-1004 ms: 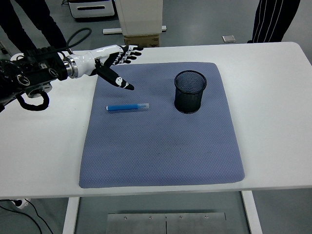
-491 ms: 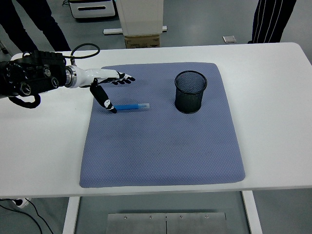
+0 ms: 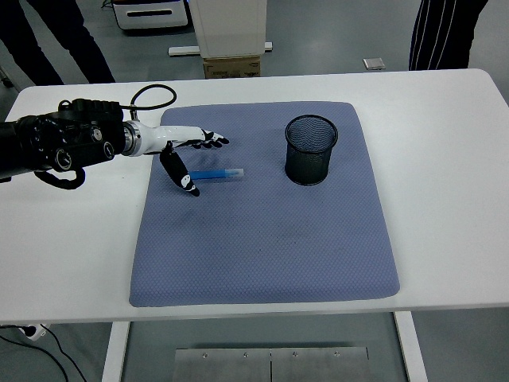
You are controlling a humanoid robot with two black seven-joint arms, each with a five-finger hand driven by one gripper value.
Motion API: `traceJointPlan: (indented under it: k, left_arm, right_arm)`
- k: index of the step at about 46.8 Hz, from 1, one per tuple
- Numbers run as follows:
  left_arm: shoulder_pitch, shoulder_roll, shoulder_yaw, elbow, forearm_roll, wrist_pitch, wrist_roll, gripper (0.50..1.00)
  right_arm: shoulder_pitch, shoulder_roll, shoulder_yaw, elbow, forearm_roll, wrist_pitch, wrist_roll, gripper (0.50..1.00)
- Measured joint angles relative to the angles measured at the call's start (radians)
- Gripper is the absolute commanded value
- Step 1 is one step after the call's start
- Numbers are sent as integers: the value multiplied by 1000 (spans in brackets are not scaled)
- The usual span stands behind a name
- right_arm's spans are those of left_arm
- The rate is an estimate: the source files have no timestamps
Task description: Left hand places marker in pen holder
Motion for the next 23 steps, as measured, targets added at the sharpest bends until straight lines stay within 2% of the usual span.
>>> traceJointPlan:
  k: [10, 23]
  left_arm:
    - [1, -16, 0, -1, 21, 22, -3, 1000]
    - [-1, -18, 2, -2, 77, 20, -1, 1000]
  right_arm:
    - [0, 0, -1, 0, 0, 0, 0, 1000]
    - [0, 0, 0, 0, 0, 0, 0, 1000]
